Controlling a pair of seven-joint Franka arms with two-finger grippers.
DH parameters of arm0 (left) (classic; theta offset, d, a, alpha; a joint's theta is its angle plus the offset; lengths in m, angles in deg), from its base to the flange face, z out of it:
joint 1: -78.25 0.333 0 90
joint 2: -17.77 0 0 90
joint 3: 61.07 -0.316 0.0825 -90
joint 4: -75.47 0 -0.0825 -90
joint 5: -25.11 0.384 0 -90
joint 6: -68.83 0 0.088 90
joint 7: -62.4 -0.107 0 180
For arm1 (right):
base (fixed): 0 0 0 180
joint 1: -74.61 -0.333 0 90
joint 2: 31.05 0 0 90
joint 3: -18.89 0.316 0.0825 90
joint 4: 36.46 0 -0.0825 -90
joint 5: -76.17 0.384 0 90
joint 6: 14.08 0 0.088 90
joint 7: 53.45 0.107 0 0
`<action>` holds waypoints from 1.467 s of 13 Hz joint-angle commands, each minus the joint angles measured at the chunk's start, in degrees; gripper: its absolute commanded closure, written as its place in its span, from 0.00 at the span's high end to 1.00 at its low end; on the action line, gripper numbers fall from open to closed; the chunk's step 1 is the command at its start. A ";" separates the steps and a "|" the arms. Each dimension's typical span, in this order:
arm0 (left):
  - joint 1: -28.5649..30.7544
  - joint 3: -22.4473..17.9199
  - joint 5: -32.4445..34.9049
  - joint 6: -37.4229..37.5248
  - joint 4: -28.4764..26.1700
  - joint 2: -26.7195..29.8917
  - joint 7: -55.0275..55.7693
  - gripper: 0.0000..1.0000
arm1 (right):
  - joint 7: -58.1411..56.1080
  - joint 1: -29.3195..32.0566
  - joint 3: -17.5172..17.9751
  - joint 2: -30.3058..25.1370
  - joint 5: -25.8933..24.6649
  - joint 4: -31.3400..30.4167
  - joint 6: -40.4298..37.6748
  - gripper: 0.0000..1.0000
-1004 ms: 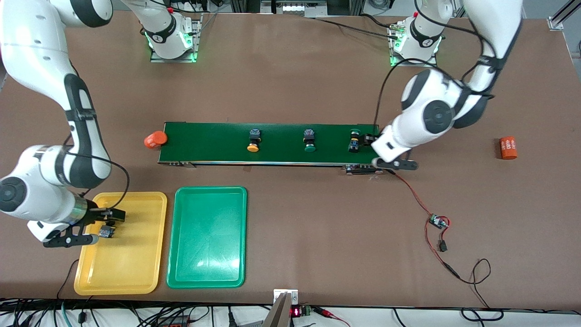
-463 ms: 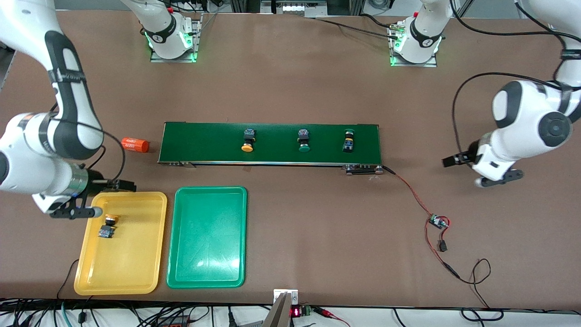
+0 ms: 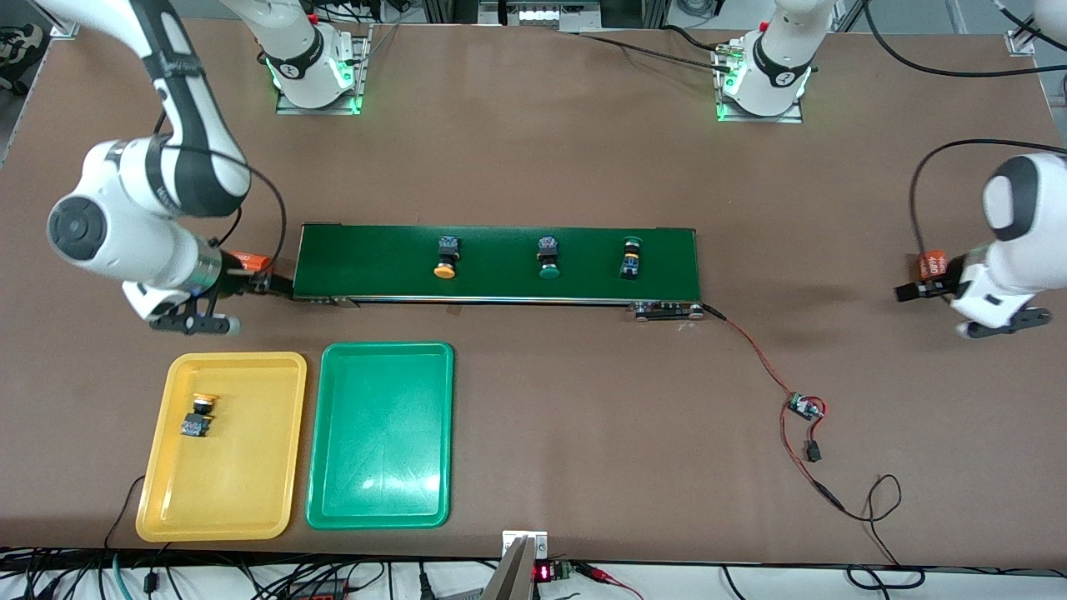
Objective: Sort buttons by color to trays
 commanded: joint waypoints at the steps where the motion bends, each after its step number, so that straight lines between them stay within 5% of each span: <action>1: 5.08 0.88 1.76 -0.83 4.30 -6.17 -8.61 1.00 | 0.96 -0.01 -0.22 -7.85 0.21 -7.89 1.16 1.00; 8: 7.29 0.79 4.14 -0.74 3.51 -11.89 -16.78 1.00 | -0.45 -0.35 -0.13 -12.08 -0.05 -10.44 -1.05 1.00; 12: 8.53 -0.17 5.09 -0.21 3.51 -12.60 -22.41 1.00 | -0.19 -0.44 0.05 -19.11 0.04 -20.19 5.64 1.00; 16: 8.44 -0.27 6.33 3.39 2.82 -12.42 -22.78 1.00 | 7.37 -6.49 1.45 -15.53 -0.31 -20.38 10.64 1.00; 17: 8.44 -0.27 6.33 3.30 2.72 -12.51 -22.78 0.95 | 7.63 -8.51 1.45 -13.86 -3.10 -20.03 10.99 1.00; 19: 8.61 -0.44 6.33 2.86 2.90 -12.69 -22.87 0.61 | 12.87 -12.47 1.45 -10.35 -6.72 -18.89 14.15 1.00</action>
